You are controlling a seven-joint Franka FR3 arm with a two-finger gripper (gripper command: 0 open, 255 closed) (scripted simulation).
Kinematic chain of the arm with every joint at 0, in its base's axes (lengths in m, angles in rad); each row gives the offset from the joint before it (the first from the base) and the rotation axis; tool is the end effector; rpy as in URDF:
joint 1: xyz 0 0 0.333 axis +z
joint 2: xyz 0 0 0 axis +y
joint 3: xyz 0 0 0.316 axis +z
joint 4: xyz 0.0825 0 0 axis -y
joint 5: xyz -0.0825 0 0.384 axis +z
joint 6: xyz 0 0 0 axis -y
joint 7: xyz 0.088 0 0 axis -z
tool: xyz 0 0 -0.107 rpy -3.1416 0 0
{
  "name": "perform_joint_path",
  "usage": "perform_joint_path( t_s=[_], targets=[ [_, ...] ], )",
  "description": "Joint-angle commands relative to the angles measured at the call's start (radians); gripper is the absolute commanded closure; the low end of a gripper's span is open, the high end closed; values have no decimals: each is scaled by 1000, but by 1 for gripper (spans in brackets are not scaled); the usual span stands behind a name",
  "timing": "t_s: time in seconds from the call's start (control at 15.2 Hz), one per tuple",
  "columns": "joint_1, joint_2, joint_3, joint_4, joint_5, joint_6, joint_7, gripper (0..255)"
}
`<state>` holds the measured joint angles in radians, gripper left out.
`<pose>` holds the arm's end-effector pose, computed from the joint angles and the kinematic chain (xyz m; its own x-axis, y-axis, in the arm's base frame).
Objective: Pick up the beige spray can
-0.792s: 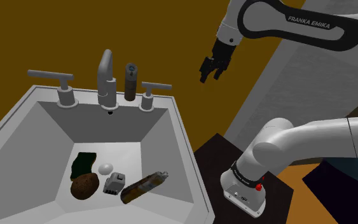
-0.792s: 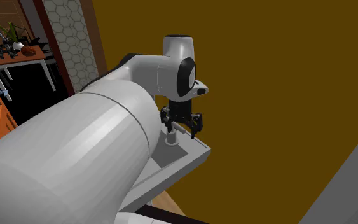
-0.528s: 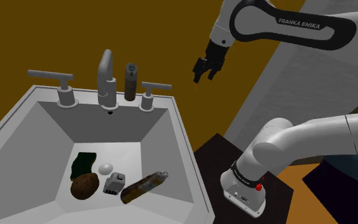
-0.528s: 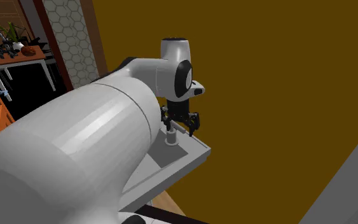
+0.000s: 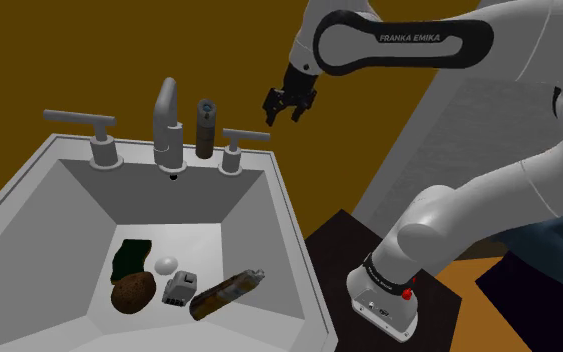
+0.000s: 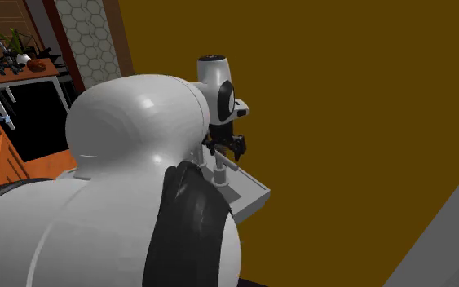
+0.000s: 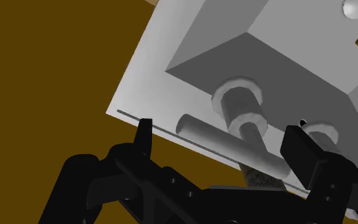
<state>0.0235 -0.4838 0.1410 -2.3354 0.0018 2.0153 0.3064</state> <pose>0.4164 0.0755 0.5306 0.9740 -0.1494 0.1704 -0.1538 -0.9880 0.0128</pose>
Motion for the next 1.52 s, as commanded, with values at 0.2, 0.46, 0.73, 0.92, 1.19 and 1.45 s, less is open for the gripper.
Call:
perform_joint_path(
  t_s=[0.2, 0.46, 0.73, 0.92, 1.19, 1.45],
  targets=[
    [-12, 167, 59, 96, -40, 123, 97, 0],
    [-23, 305, 100, 198, -100, 192, 183, 0],
    [-24, 447, 130, 323, -183, 236, 277, 0],
    [-14, 556, 141, 432, -253, 252, 346, 0],
    [3, 641, 139, 513, -308, 266, 397, 0],
    [4, 656, 135, 478, -325, 313, 416, 0]
  ],
)
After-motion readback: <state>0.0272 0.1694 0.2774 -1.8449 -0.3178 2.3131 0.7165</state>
